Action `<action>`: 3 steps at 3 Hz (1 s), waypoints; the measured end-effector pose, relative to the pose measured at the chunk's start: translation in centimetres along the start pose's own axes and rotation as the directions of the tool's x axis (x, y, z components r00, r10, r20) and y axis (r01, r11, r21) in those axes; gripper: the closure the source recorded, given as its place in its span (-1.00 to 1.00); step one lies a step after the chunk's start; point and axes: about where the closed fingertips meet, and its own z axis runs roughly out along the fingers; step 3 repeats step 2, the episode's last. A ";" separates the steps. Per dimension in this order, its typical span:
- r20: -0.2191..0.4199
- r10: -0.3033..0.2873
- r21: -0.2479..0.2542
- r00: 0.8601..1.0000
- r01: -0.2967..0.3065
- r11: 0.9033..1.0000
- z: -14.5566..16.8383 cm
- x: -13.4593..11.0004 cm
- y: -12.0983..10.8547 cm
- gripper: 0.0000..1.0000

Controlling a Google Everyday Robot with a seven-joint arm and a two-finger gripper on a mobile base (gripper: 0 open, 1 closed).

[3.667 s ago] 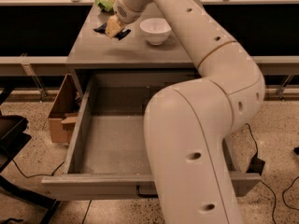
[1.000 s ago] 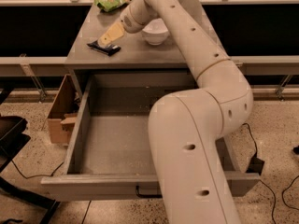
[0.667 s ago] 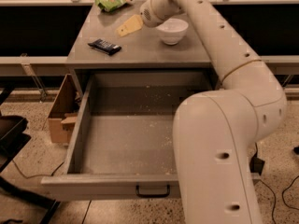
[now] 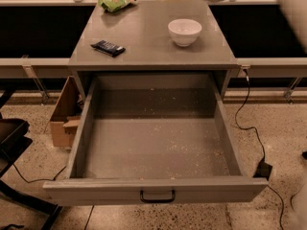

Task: Pick rxbar blueberry from top drawer and place on counter

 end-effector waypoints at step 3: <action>0.207 0.085 0.219 0.975 -0.131 0.967 -13.5 0.3 -2.9 -1.00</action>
Offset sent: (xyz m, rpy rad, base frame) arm -0.1383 -0.0959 -0.1142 0.0282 0.0577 -0.3638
